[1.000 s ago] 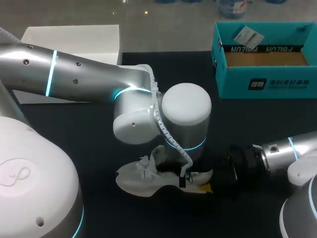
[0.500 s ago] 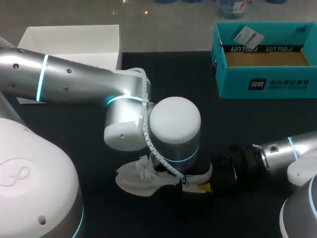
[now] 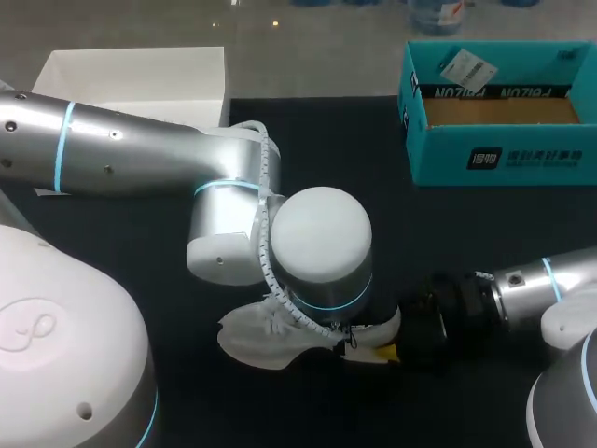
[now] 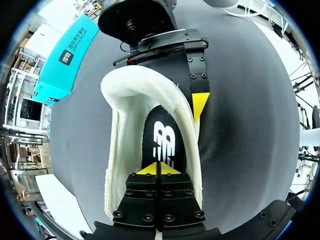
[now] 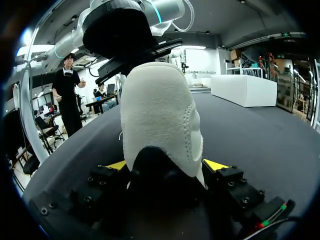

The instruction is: Take the shoe out of the shoebox, open the shoe tongue, remove and reinsert the insole, then place the shoe into the shoebox

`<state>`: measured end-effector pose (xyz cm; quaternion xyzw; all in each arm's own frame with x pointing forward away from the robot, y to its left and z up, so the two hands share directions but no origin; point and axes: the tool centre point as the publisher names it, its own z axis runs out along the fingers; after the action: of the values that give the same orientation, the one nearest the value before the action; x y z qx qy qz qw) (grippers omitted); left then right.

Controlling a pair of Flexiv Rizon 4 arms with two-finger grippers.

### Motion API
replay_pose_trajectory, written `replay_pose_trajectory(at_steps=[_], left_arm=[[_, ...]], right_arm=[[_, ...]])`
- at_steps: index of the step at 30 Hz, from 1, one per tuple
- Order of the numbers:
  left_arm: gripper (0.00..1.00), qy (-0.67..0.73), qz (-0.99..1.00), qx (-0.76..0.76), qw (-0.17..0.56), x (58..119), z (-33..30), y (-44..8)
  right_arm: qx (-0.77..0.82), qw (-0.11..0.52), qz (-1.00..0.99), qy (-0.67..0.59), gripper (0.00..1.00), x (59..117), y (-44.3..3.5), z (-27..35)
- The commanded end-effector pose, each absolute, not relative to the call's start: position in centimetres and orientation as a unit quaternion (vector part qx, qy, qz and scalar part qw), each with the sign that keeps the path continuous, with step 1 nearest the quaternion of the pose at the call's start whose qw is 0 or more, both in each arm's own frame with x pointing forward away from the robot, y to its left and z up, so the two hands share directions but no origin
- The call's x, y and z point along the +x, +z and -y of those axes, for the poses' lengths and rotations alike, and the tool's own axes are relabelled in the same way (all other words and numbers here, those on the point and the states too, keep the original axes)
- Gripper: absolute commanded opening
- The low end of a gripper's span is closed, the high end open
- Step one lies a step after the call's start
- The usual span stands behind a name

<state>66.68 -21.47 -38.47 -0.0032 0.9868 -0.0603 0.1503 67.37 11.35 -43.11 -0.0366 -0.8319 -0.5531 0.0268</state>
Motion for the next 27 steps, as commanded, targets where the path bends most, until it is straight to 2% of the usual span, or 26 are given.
replay_pose_trajectory(at_steps=[1,12,27], left_arm=[[0.0,-0.069,-0.985,-0.006,0.157,66.1,20.2,-36.4],[0.0,-0.076,-0.983,-0.013,0.165,66.1,19.2,-34.5],[0.0,-0.033,-0.992,0.011,0.122,65.6,20.6,-37.5]], right_arm=[[-0.037,0.027,0.833,-0.551,0.0,67.3,-43.3,-11.4],[-0.037,0.027,0.833,-0.551,0.0,67.3,-43.3,-11.4],[-0.037,0.027,0.833,-0.551,0.0,67.3,-43.3,-11.4]])
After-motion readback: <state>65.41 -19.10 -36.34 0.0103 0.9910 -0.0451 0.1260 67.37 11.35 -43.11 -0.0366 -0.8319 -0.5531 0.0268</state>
